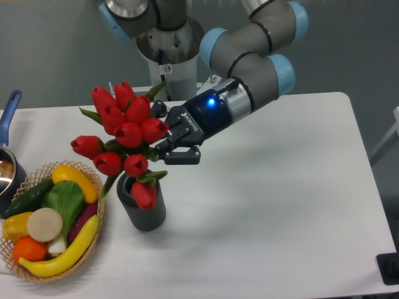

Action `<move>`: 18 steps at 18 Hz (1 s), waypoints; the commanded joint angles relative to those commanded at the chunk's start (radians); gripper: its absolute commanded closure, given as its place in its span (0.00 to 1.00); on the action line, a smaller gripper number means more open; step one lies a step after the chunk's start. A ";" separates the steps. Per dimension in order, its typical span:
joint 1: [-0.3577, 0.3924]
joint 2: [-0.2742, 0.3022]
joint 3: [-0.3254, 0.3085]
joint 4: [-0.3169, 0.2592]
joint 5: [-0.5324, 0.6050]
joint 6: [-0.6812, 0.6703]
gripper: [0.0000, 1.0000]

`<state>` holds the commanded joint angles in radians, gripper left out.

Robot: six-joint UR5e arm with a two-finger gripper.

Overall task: Insert the flowers into the vase
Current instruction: 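Carry the tulips over the vase and align stems with its opening, then lower the tulip stems down into the grey vase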

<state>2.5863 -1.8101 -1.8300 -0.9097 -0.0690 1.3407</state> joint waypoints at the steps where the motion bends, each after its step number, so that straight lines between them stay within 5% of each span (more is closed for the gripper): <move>1: -0.002 0.000 -0.002 0.000 0.000 0.002 0.75; 15: -0.005 -0.012 -0.112 0.014 0.020 0.072 0.75; 18: -0.005 -0.015 -0.118 0.020 0.101 0.074 0.74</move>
<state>2.5817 -1.8254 -1.9482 -0.8897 0.0318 1.4143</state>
